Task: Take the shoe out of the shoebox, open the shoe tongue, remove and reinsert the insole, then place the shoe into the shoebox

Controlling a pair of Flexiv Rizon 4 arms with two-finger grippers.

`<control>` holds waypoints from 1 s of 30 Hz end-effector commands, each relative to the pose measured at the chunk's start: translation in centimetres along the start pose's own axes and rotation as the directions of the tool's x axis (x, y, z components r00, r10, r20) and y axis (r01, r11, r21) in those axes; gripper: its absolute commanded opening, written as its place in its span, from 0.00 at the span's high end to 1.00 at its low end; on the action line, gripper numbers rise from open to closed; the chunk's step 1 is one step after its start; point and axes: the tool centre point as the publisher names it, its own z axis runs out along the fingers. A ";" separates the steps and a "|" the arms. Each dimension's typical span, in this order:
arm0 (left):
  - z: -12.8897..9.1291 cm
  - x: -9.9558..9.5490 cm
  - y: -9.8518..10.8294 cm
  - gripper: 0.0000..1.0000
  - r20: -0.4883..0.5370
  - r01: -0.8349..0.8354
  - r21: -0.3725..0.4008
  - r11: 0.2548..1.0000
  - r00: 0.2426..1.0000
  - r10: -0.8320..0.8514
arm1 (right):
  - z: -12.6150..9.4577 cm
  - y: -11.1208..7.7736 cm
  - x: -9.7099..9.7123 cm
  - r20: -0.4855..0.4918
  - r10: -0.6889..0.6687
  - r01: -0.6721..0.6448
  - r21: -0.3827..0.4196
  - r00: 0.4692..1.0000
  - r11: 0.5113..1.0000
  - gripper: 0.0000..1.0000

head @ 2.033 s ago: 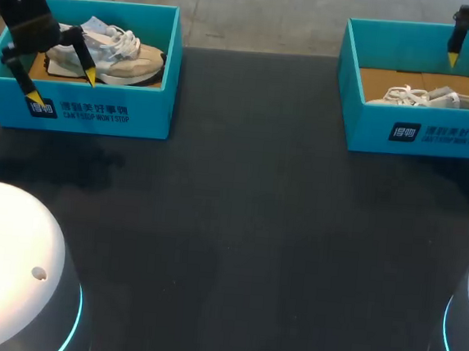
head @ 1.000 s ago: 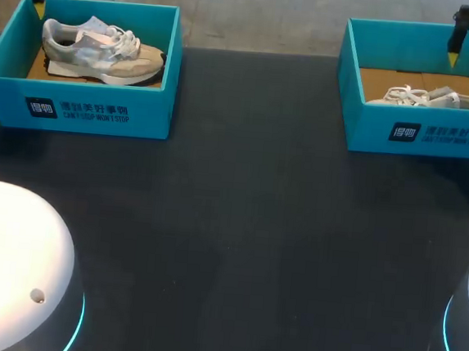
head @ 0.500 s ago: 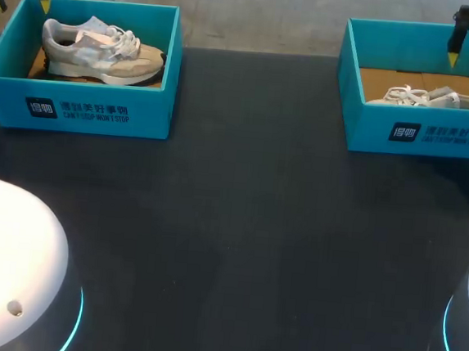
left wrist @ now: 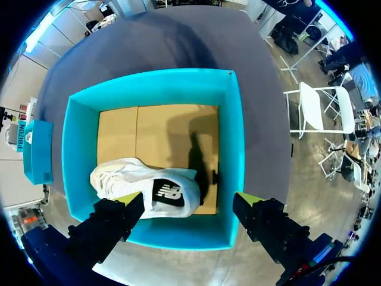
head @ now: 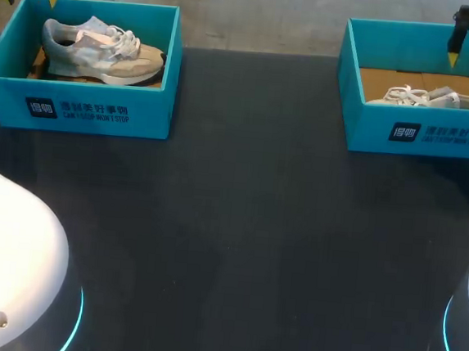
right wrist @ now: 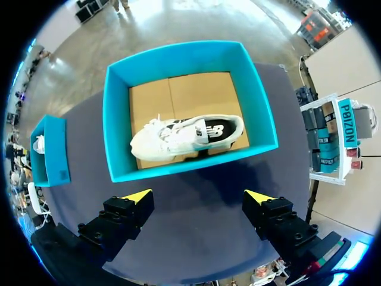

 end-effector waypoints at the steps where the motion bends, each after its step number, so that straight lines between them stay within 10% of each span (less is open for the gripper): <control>1: 0.2 0.0 0.7 0.00 -0.019 0.001 -0.023 1.000 1.000 -0.001 | 0.0 -0.1 -0.1 -0.002 0.000 0.000 -0.003 1.000 1.000 0.00; 30: 8.1 0.1 4.0 0.00 -0.121 -0.076 -0.081 0.994 0.990 0.066 | 0.0 -0.1 -0.1 -0.002 0.000 0.000 -0.003 1.000 1.000 0.00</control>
